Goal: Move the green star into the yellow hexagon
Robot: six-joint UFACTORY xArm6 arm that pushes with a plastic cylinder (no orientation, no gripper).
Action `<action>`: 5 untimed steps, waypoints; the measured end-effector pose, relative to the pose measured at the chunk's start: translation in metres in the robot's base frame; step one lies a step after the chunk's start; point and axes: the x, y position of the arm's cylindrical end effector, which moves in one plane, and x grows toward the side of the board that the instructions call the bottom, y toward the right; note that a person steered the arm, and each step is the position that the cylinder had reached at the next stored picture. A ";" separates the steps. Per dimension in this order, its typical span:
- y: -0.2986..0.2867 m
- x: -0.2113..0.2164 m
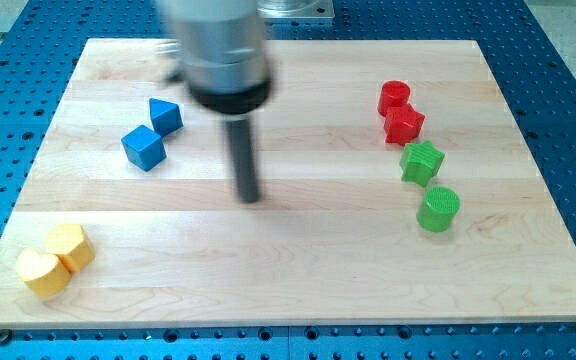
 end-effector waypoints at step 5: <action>0.212 -0.070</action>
